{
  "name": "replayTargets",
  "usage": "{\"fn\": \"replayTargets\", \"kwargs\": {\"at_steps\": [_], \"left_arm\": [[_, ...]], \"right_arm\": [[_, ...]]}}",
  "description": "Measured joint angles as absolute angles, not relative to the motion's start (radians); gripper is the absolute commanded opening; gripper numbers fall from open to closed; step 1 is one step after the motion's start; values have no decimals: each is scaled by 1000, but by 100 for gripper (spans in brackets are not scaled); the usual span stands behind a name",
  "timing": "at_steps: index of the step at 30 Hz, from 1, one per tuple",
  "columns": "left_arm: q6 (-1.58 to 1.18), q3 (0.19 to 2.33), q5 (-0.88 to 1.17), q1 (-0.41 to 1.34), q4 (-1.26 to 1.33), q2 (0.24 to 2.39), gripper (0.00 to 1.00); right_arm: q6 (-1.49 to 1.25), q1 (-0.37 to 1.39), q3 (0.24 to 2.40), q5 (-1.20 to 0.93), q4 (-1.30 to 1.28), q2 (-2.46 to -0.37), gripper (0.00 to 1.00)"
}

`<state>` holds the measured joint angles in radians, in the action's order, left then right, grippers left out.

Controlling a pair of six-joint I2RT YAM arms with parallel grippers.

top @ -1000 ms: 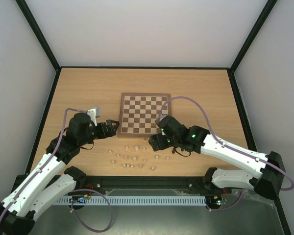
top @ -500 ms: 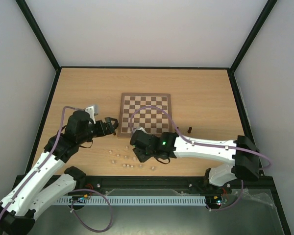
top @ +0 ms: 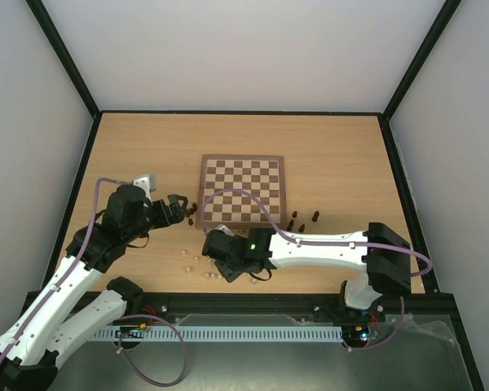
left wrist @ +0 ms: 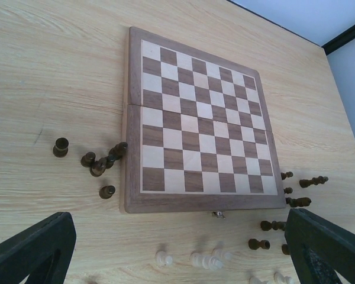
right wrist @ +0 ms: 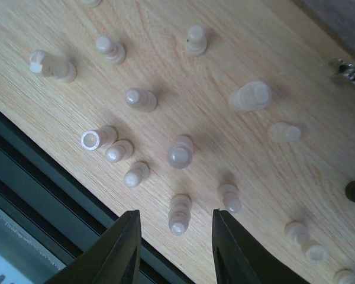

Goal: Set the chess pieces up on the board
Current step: Pick up the chess piece at the center of the board.

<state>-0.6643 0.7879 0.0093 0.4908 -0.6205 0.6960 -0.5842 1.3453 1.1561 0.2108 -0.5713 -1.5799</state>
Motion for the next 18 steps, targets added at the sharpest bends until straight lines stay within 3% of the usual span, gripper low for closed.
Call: {"fn": "replayTargets", "kwargs": {"at_steps": [18], "left_arm": [[-665, 801, -5, 491, -625, 680, 99]], "right_arm": [[-592, 1362, 1232, 249, -586, -1750, 32]]}}
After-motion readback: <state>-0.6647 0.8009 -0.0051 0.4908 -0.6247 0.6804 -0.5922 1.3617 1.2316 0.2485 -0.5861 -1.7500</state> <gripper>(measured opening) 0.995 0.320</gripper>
